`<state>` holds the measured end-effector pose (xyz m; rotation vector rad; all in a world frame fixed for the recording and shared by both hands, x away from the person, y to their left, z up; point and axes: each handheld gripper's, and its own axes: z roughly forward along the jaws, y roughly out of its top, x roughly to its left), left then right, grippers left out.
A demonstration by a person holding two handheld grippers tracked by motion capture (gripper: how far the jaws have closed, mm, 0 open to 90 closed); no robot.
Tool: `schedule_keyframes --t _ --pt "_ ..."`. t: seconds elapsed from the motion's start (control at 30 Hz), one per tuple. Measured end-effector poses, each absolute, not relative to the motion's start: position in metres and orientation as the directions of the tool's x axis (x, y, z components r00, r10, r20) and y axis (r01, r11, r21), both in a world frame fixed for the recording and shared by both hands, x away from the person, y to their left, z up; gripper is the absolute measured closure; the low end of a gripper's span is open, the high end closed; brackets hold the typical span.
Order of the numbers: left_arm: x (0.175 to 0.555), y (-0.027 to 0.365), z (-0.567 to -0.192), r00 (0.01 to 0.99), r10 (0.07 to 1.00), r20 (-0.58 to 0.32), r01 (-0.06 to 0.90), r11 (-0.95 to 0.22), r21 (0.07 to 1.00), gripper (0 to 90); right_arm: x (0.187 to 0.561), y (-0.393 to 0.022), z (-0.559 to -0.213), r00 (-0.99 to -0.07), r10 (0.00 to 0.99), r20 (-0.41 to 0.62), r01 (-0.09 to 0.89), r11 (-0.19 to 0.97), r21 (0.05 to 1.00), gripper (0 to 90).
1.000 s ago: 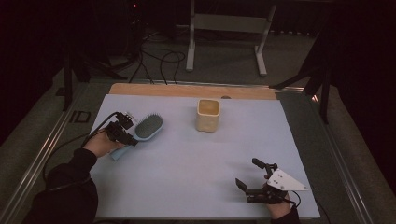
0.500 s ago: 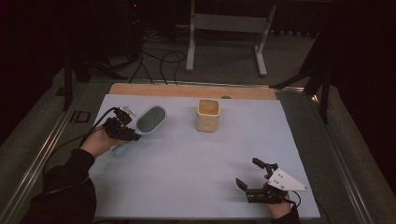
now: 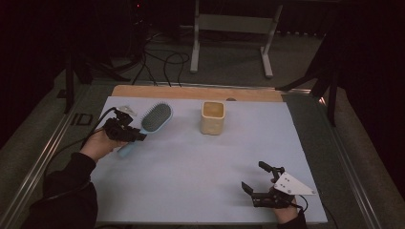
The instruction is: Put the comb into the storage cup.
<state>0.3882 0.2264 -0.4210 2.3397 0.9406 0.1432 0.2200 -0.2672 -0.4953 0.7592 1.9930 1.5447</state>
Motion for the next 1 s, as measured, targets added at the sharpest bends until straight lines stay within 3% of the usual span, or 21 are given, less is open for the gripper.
schedule_keyframes --t 0.6,1.0 --pt "0.385 0.220 -0.402 0.740 0.664 -0.108 0.508 -0.447 0.736 70.6 0.220 -0.267 -0.495 -0.716 0.696 -0.049 0.124 0.196 0.973 8.0" --pt "0.383 0.212 -0.396 0.752 0.649 -0.114 0.466 -0.402 0.788 70.6 0.221 -0.267 -0.495 -0.716 0.696 -0.047 0.125 0.195 0.973 8.0"
